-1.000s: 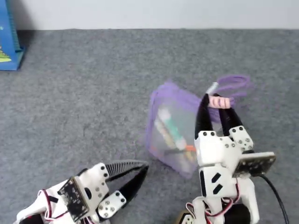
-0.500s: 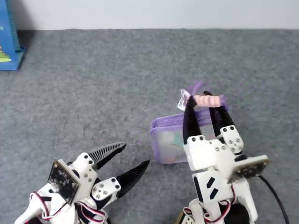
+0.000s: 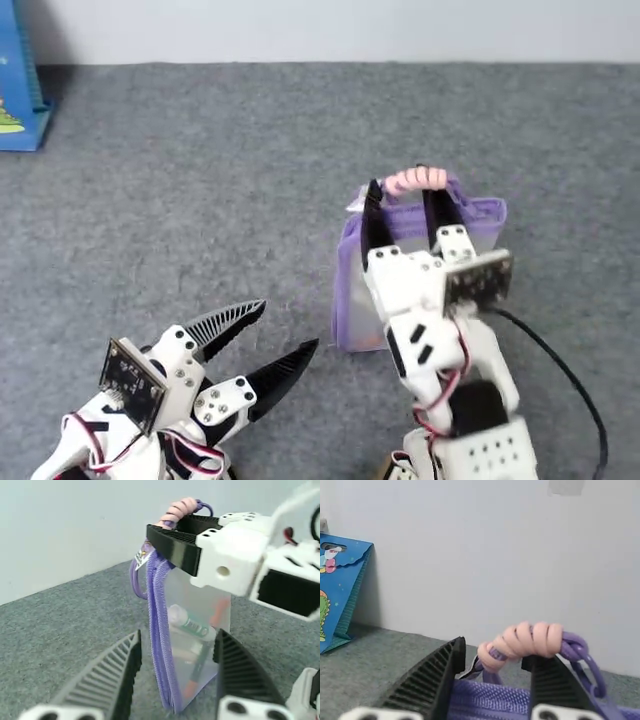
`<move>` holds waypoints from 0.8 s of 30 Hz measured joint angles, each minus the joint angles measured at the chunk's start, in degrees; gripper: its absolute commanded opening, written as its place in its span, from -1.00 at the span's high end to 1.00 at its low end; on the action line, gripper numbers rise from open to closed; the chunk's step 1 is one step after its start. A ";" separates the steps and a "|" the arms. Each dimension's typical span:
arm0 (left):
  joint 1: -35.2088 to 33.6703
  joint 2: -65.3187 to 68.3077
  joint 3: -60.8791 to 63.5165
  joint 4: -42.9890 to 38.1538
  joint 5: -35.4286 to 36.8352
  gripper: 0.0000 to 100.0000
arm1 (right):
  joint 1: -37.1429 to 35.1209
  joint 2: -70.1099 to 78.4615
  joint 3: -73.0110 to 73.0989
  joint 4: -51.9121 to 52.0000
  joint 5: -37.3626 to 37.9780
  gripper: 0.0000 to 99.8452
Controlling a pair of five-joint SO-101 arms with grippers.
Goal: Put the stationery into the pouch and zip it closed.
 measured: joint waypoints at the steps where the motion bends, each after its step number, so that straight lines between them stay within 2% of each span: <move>1: 0.00 0.00 0.00 0.00 0.00 0.54 | 0.18 2.81 -1.49 -0.09 0.00 0.61; 6: 0.00 0.00 0.97 0.00 0.00 0.54 | 2.55 16.18 -11.34 1.41 -4.40 0.61; 9: 0.00 0.00 0.97 0.00 0.00 0.54 | 2.73 18.99 -15.38 5.10 -5.27 0.61; 24: 0.00 0.00 0.97 0.00 0.00 0.54 | 2.46 5.27 -20.22 21.80 -6.33 0.61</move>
